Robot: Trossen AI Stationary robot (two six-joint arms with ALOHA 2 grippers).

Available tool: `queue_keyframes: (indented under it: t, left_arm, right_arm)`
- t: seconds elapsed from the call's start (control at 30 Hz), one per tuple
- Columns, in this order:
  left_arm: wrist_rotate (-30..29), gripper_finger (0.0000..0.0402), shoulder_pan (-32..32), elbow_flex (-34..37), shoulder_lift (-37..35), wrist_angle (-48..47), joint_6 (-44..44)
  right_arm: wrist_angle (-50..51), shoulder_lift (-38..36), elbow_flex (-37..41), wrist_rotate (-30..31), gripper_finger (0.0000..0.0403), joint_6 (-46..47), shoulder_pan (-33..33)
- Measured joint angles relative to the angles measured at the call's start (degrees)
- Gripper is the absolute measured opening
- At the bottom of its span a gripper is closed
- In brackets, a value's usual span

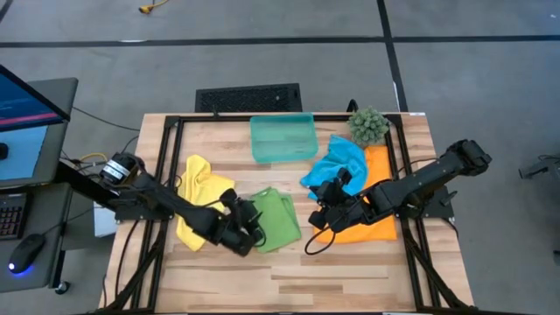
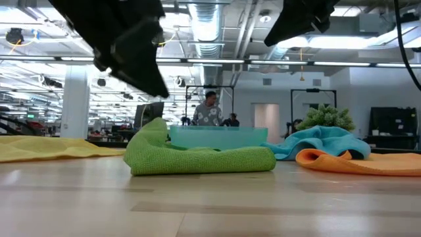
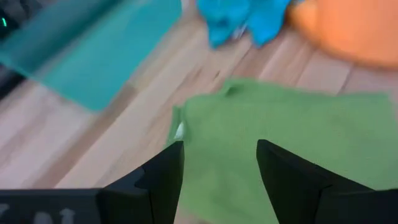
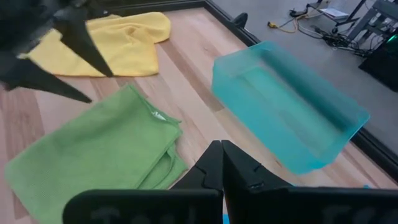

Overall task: Roll microfiber towels into tight, uniform cylinder then place into a basket
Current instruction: Roll the green microfiber cloth

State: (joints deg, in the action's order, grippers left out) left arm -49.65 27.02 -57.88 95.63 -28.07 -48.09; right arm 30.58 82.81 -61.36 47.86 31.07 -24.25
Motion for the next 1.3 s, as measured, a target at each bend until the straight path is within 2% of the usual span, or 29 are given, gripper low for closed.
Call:
queue_keyframes:
  t: [0.1,0.37,0.5,0.67,0.93,1.17,1.3]
  left_arm:
    - [-1.21,0.0196,-0.4,1.59,1.47,4.62,0.19]
    - [5.92,0.0196,-6.95,2.28,8.58,6.71,2.02]
    - [9.72,0.0196,-8.02,2.24,8.59,5.03,1.58]
    - [11.8,0.0196,-5.14,0.77,7.68,1.83,-0.25]
    - [11.08,0.0196,-3.36,-1.61,7.52,-11.11,-7.48]
    - [13.82,0.0196,-3.79,-1.22,7.52,-14.68,-9.94]
    - [22.32,0.0196,-3.98,-1.22,7.52,-14.59,-9.23]
  right_arm:
    - [-1.25,0.0,0.0,-0.02,0.0022,0.02,0.0]
    - [-2.12,0.0,-0.02,-0.04,0.002,-0.02,0.0]
    - [-1.9,0.0,-0.02,-0.04,0.0023,-0.07,0.02]
    - [-1.91,0.0,-0.02,-0.04,0.0023,-0.07,0.02]
    - [-2.14,0.0,-0.02,-0.04,0.002,-0.07,0.02]
    - [-2.18,0.0,-0.02,-0.05,0.0024,-0.07,0.02]
    - [-2.2,0.0,-0.02,-0.04,0.0024,-0.07,0.02]
